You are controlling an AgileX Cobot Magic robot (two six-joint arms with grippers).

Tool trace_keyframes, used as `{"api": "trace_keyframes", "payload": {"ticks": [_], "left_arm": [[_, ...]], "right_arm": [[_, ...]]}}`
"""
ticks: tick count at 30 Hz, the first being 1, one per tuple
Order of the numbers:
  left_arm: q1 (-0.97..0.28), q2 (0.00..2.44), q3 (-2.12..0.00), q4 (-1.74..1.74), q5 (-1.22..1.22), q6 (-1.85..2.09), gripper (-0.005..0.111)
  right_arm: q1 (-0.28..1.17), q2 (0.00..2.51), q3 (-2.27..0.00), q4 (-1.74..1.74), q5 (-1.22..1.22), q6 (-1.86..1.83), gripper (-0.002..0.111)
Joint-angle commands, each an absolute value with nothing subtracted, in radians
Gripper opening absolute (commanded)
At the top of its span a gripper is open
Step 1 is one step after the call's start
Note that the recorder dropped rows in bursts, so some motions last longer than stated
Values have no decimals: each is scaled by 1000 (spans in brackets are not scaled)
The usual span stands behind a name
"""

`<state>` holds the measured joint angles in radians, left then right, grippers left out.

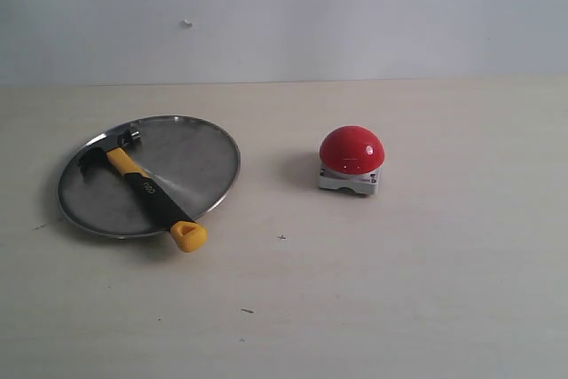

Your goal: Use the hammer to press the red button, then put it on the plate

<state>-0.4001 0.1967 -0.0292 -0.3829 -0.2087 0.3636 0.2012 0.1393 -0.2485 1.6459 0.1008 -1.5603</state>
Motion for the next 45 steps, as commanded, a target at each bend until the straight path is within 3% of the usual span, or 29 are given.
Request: {"api": "trace_keyframes", "payload": {"ticks": [1,3,6,18,28,45], "left_arm": [[-400,194,-27,-378,-209,364,0],[-400,194,-27,-378,-209,364,0],[-400,194,-27,-378,-209,364,0],[-400,194,-27,-378,-209,364,0],[-400,194,-27,-378,-209,364,0],[-400,194,-27,-378,-209,364,0]], "right_arm": [[194,132,-241,853,185,-945,0],[194,126,-241,373,247,-468,0],[194,94,-238,112,260,-135,0],[189,0,-198,122,322,-130,0],[2,0,-124,141,301,-155,0],[0,0,0,96,311,-84,0]]}}
